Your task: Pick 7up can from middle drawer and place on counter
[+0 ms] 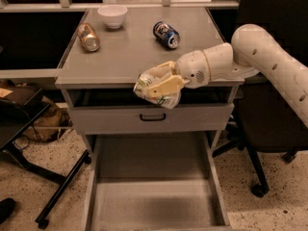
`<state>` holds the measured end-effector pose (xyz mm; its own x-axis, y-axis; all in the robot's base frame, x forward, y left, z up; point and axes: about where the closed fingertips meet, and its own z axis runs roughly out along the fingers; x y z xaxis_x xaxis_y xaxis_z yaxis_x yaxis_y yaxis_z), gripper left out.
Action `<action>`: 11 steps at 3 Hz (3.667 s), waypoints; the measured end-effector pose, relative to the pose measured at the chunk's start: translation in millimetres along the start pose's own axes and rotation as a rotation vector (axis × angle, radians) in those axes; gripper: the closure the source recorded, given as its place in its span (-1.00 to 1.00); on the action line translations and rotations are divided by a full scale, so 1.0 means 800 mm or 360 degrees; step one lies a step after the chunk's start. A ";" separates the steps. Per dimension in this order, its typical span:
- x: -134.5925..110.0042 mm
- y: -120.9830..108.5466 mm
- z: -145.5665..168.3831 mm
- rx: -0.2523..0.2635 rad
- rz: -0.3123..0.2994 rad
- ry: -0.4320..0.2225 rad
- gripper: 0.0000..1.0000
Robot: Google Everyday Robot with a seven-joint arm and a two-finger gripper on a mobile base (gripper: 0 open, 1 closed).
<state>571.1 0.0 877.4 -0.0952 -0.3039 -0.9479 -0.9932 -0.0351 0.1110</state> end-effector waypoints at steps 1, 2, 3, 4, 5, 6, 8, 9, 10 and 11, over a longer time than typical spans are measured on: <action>-0.028 -0.019 0.001 -0.0007 -0.0077 0.0057 1.00; -0.071 -0.071 0.021 0.0016 -0.0263 0.0185 1.00; -0.099 -0.123 0.026 0.0129 -0.0418 0.0232 1.00; -0.097 -0.165 0.035 0.0216 -0.0476 0.0281 1.00; -0.072 -0.187 0.044 0.0215 -0.0411 0.0277 1.00; -0.048 -0.192 0.047 0.0207 -0.0321 0.0240 1.00; -0.036 -0.185 0.045 0.0193 -0.0263 0.0181 0.63; -0.036 -0.185 0.045 0.0193 -0.0263 0.0181 0.16; -0.036 -0.185 0.045 0.0193 -0.0263 0.0181 -0.30; -0.036 -0.185 0.045 0.0193 -0.0263 0.0181 -0.77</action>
Offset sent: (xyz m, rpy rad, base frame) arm 0.1430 0.0534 0.1262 -0.1547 -0.4222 0.0210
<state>718.7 48.4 877.7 0.0708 -0.4094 -0.9096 -0.9961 0.0191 -0.0862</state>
